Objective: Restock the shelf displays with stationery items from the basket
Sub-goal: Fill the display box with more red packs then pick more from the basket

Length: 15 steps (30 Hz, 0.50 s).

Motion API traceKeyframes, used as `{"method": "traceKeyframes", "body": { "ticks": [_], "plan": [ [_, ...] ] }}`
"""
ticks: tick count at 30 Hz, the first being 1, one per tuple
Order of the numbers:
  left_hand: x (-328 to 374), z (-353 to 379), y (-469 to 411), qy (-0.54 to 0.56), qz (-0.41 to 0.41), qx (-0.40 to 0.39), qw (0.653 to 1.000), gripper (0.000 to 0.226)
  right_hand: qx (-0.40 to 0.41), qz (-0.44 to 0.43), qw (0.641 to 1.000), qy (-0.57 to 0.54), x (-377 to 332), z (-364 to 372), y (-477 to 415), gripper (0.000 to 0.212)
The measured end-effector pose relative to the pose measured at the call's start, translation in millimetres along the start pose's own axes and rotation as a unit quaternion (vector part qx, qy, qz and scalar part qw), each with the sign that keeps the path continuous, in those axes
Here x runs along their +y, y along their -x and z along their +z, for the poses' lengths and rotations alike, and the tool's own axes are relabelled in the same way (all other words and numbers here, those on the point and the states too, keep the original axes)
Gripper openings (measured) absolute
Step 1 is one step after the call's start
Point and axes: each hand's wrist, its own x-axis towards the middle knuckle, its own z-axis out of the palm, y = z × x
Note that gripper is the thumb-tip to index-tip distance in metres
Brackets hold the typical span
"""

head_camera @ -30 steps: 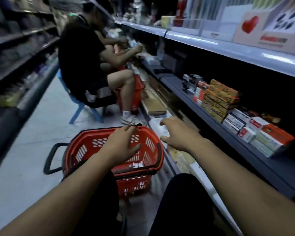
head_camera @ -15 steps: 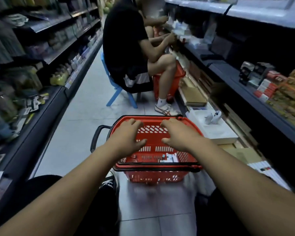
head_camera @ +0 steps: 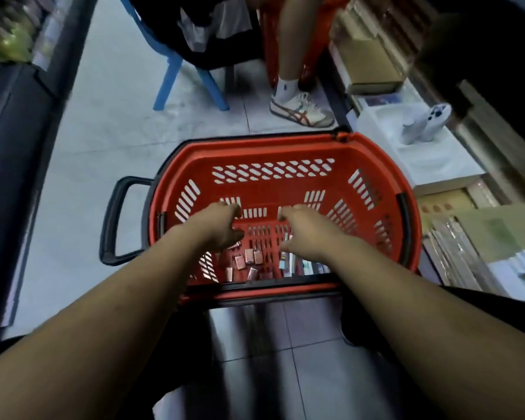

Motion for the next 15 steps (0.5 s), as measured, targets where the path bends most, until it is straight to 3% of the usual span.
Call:
{"method": "traceKeyframes", "body": {
  "ticks": [4,8,11,15],
  "plan": [
    [-13,17,-60,-0.018,-0.04,-0.076,0.996,0.046,-0.087,-0.012,0.996,-0.012,11,27,-57,0.051],
    [-29,42,-111,-0.029,-0.045,-0.142,0.988,0.033,-0.11,-0.022,0.994,-0.011,19,64,-101,0.041],
    [-42,67,-134,-0.075,-0.015,-0.134,0.988,0.05,-0.161,-0.008,0.987,-0.025,20,100,-118,0.06],
    [-61,104,-140,-0.064,-0.045,-0.107,0.991,0.083,-0.18,0.008,0.984,-0.019,21,134,-107,0.089]
  ]
}}
